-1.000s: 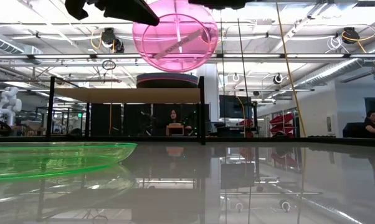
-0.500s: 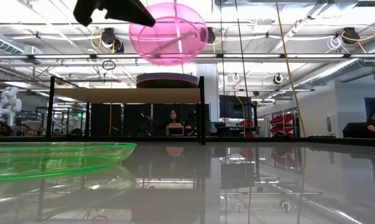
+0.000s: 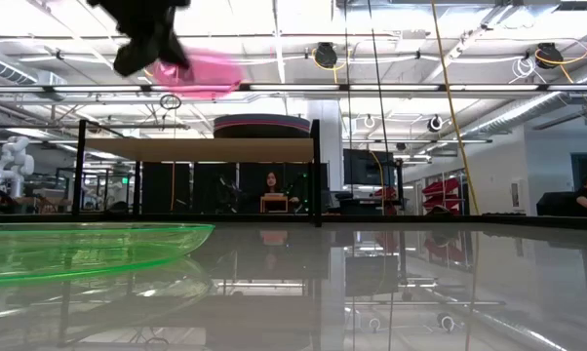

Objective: Place and stack plates onto a shelf
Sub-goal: Put the transparent pink plate on the shelf

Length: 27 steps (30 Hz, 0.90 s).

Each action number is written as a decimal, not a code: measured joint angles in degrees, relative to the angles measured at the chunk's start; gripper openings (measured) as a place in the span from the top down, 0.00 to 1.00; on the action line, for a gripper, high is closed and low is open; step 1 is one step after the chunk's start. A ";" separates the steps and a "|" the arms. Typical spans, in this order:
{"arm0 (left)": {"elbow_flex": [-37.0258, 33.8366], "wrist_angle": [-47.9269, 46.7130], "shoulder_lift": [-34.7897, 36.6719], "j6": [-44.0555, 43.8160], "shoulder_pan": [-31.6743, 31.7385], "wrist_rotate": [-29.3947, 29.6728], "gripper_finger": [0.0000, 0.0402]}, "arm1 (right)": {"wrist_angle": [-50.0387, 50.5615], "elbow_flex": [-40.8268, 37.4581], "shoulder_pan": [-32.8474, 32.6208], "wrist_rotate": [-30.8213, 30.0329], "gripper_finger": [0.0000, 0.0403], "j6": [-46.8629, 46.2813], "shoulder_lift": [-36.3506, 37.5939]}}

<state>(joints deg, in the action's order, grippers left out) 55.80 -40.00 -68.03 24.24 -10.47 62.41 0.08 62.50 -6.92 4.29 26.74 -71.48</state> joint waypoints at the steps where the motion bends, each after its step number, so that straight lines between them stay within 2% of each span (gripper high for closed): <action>1: -0.01 -3.04 0.47 -2.22 2.04 -0.74 0.99 | 0.13 0.00 0.00 0.00 0.44 -0.10 0.02; 4: -0.04 -8.24 1.89 -6.63 8.09 -4.18 0.99 | 0.24 -0.01 0.00 0.00 0.44 -0.13 0.02; 9: -0.04 -9.54 2.30 -8.26 16.79 -13.34 0.99 | 0.20 -0.09 0.00 0.00 0.44 -0.17 0.02; 13: -0.46 -9.61 2.30 -9.62 21.22 -15.82 0.99 | 0.38 -0.11 0.00 0.00 0.44 -0.66 0.02; 20: -1.28 -9.69 2.30 -12.42 24.63 -21.07 0.98 | 1.51 -0.11 0.02 0.00 0.44 -0.79 0.02; 27: -1.30 -9.70 2.28 -14.21 24.75 -23.90 0.82 | 1.50 -0.11 0.02 0.02 0.44 -0.90 0.02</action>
<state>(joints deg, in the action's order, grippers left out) 54.50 -49.69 -65.76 10.02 14.28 38.52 1.58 62.39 -6.90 4.32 25.85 -71.46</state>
